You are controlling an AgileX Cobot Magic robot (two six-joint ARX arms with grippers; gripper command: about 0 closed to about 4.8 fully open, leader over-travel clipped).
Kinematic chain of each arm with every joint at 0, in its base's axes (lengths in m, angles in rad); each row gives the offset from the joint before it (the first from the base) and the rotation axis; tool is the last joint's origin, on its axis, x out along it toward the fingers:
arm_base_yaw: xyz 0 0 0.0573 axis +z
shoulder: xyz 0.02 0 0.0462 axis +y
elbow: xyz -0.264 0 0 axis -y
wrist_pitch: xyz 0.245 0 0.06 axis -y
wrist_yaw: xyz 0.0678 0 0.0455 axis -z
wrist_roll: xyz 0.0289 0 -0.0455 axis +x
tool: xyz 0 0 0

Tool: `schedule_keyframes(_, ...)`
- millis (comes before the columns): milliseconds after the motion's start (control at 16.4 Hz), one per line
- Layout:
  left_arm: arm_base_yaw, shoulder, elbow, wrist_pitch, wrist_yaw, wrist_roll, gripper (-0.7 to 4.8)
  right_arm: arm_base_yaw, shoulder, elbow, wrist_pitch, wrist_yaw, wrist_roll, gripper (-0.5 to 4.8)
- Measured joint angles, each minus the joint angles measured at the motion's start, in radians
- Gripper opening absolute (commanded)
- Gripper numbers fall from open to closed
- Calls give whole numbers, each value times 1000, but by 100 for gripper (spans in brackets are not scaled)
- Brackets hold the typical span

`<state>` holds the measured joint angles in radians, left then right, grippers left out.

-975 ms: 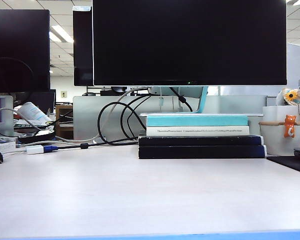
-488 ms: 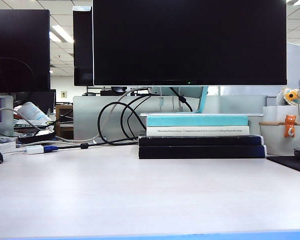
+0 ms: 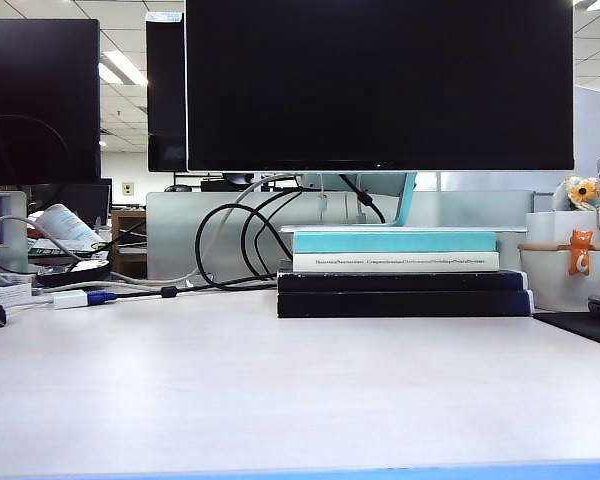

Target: Unfold the white charging cable into a straight cable.

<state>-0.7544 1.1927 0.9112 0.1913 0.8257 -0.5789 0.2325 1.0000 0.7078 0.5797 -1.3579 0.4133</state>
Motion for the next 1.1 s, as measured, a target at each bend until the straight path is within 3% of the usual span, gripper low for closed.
schedule_keyframes(305, -8, 14, 0, 13, -4, 2, -6, 5, 0, 0, 9, 12, 0, -1)
schedule_keyframes(366, -8, 14, -2, 69, -21, -2, -6, 2, -2, 3, 22, 7, 0, -1)
schedule_keyframes(670, -8, 16, -6, 108, -53, -7, -6, -1, -3, 5, -13, 3, -2, -1)
schedule_keyframes(853, -10, 16, -5, 267, -79, -62, -6, 9, -1, 5, -64, -16, -9, -1)
schedule_keyframes(1097, -14, 18, -5, 269, -90, -71, -6, 16, -2, 5, -77, -16, -18, -1)
